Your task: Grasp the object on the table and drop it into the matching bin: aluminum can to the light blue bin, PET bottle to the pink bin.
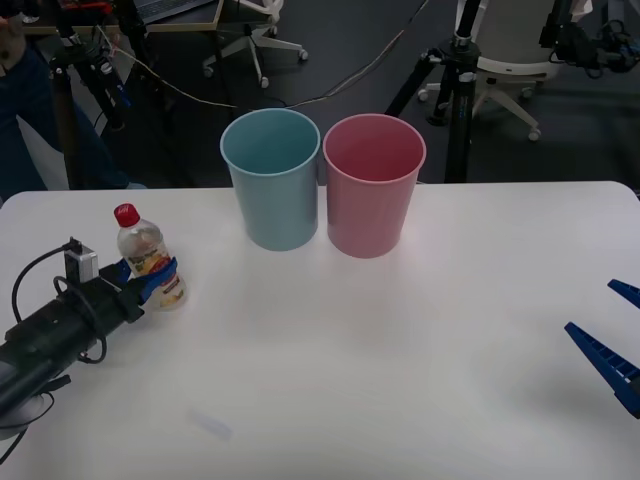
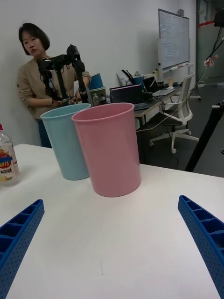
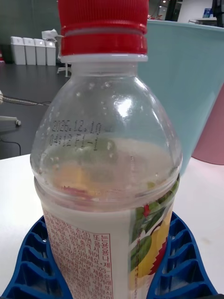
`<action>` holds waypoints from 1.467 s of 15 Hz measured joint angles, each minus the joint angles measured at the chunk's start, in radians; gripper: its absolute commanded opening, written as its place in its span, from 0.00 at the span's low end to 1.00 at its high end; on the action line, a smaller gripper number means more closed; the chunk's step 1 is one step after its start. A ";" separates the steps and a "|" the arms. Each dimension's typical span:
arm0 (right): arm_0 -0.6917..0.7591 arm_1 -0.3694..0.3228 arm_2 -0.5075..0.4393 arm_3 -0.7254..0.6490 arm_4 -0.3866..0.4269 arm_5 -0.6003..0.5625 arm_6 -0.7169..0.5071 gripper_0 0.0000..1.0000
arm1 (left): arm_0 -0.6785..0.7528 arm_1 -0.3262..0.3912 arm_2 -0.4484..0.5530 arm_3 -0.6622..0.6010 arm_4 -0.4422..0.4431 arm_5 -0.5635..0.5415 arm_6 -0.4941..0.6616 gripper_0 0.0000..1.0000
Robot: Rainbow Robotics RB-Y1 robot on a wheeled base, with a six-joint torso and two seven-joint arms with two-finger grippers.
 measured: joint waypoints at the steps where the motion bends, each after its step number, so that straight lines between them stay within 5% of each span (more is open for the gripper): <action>1: 0.000 0.000 0.000 0.000 0.000 0.000 0.000 1.00 | 0.002 0.002 0.006 0.000 0.000 -0.016 0.003 0.00; 6: 0.000 0.000 0.000 0.000 0.000 0.000 0.000 1.00 | 0.062 0.021 0.034 -0.065 -0.005 -0.065 0.020 0.00; 14: 0.000 0.000 0.000 0.000 0.000 0.000 0.000 1.00 | 0.345 0.021 0.051 -0.629 -0.158 -0.051 0.383 0.00; 22: 0.000 0.000 0.000 0.000 0.000 0.000 0.000 1.00 | 0.394 0.043 0.008 -0.965 -0.270 0.031 0.648 0.00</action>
